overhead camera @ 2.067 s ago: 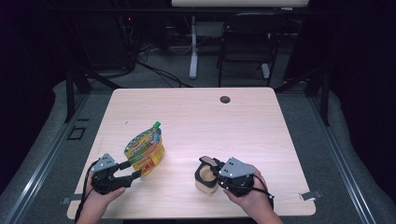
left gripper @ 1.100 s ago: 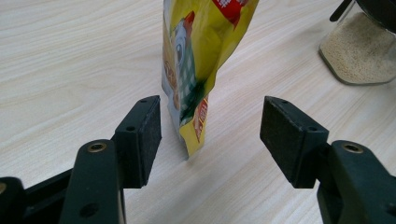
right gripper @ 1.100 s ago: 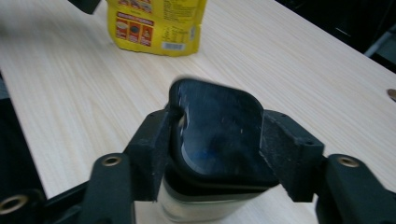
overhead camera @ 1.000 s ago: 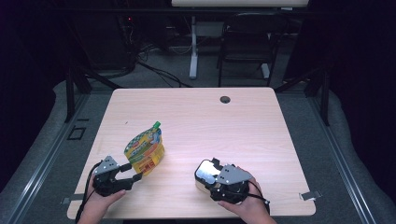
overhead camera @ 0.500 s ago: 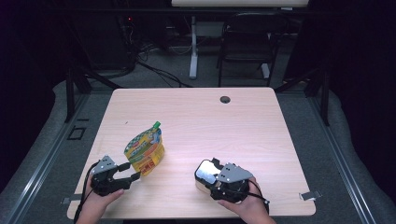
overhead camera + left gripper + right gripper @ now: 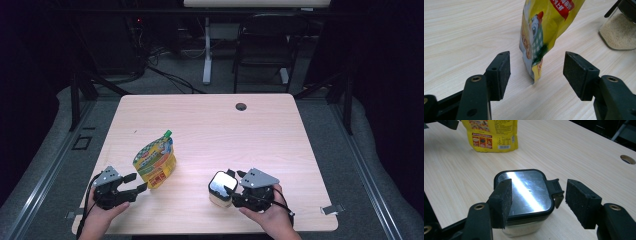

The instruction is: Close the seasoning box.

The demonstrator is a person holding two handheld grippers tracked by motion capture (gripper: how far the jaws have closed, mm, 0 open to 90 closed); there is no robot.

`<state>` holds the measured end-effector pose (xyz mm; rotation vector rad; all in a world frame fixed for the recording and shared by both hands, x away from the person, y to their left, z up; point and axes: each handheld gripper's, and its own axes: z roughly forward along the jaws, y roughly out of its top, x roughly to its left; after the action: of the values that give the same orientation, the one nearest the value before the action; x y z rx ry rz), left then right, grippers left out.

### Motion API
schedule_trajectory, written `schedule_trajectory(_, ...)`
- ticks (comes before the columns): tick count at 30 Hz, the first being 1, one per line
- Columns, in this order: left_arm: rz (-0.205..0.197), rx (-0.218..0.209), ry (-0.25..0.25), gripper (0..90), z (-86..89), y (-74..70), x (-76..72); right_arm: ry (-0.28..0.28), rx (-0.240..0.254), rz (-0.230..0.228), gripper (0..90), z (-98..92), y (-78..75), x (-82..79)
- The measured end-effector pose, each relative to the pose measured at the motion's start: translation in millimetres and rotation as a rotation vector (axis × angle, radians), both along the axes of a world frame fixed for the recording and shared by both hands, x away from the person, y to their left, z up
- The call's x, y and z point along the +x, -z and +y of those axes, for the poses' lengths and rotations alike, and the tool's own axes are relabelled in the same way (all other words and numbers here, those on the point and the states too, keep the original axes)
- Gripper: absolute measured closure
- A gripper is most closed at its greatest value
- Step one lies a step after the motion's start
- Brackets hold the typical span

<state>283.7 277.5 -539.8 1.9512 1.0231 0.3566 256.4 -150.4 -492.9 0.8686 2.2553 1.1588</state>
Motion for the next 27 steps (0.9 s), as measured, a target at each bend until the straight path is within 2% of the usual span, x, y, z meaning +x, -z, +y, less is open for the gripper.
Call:
schedule_trajectory(7,-0.009,-0.004,-0.003,39.3,1.2,-1.0,-0.8,0.044,0.008,0.009,38.7,-13.2,-3.6,1.6)
schedule_trajectory(11,-0.009,0.007,-0.002,39.3,2.8,-2.6,-1.4,0.079,0.017,0.013,38.9,-23.6,-3.2,1.4)
schedule_trajectory(17,-0.015,-0.009,-0.023,39.6,7.2,-5.7,-2.8,0.137,0.048,0.019,39.2,-42.2,-1.5,3.3)
schedule_trajectory(23,-0.015,-0.007,-0.031,39.9,10.7,-6.7,-2.6,0.201,0.076,0.022,39.9,-55.9,7.0,5.7)
schedule_trajectory(27,-0.015,-0.009,-0.037,40.1,11.3,-5.6,-1.8,0.233,0.104,0.056,40.0,-63.6,15.7,8.4)
